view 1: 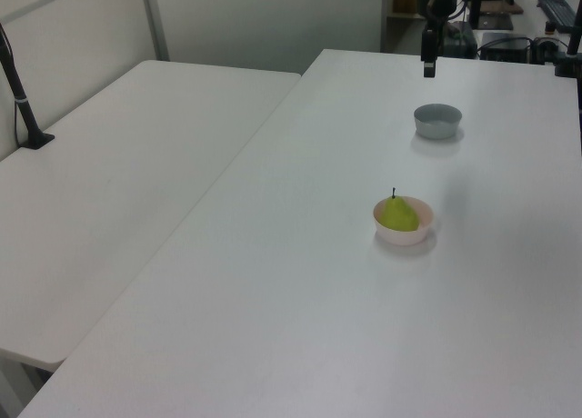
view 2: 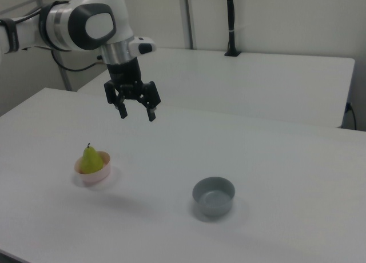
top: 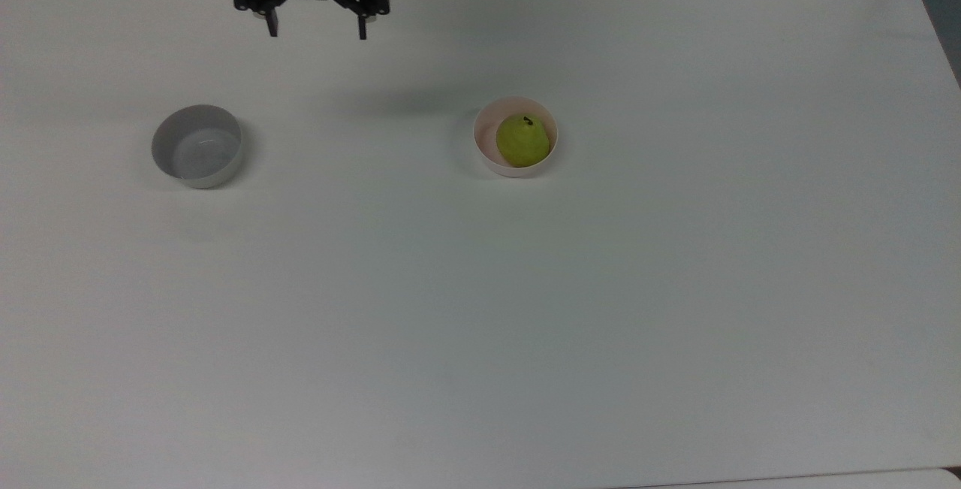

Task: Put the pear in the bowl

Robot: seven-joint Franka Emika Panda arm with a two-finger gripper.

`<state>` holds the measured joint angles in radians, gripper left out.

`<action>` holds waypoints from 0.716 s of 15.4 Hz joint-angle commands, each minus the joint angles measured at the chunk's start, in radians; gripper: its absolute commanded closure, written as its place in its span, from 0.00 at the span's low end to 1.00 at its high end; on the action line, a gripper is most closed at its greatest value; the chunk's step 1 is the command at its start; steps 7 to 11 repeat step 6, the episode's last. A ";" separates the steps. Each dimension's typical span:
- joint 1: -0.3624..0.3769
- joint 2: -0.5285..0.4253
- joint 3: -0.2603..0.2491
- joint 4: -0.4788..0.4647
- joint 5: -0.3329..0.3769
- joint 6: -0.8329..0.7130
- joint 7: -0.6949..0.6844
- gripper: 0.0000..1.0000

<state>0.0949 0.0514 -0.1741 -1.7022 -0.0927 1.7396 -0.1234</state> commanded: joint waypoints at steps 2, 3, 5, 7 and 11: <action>0.009 -0.016 -0.036 -0.001 0.021 -0.019 0.022 0.00; 0.011 -0.018 -0.044 -0.001 0.021 -0.019 0.022 0.00; 0.011 -0.025 -0.053 0.010 0.022 -0.019 0.022 0.00; 0.011 -0.025 -0.059 0.015 0.022 -0.022 0.022 0.00; 0.011 -0.025 -0.059 0.015 0.022 -0.022 0.022 0.00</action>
